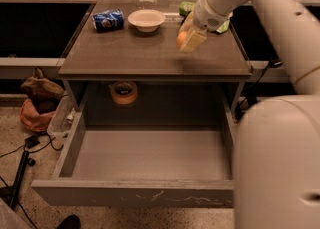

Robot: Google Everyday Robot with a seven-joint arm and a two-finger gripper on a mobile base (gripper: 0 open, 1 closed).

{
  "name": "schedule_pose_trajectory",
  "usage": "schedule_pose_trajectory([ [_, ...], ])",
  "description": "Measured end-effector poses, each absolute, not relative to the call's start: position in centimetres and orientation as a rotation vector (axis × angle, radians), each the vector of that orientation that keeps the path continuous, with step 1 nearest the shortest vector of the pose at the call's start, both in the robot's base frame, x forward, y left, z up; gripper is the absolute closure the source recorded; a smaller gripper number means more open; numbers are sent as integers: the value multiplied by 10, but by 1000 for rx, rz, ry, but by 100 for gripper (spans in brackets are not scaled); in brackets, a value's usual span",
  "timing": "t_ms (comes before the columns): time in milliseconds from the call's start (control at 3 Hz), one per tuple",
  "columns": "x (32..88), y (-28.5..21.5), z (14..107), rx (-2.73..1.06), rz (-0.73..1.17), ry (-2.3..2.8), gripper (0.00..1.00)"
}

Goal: Place orange into top drawer

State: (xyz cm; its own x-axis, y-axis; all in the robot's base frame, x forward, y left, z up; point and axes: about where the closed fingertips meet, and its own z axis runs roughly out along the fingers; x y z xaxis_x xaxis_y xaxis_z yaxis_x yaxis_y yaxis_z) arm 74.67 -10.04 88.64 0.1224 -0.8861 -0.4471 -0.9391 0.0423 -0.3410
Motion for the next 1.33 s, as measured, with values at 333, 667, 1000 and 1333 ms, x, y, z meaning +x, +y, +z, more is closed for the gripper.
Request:
schedule_pose_trajectory([
  [333, 713, -105, 914, -1807, 125, 1727, 100],
  [667, 713, -105, 913, -1807, 125, 1727, 100],
  [1000, 697, -105, 904, -1819, 142, 1730, 100],
  [1333, 654, -114, 918, -1797, 96, 1712, 100],
])
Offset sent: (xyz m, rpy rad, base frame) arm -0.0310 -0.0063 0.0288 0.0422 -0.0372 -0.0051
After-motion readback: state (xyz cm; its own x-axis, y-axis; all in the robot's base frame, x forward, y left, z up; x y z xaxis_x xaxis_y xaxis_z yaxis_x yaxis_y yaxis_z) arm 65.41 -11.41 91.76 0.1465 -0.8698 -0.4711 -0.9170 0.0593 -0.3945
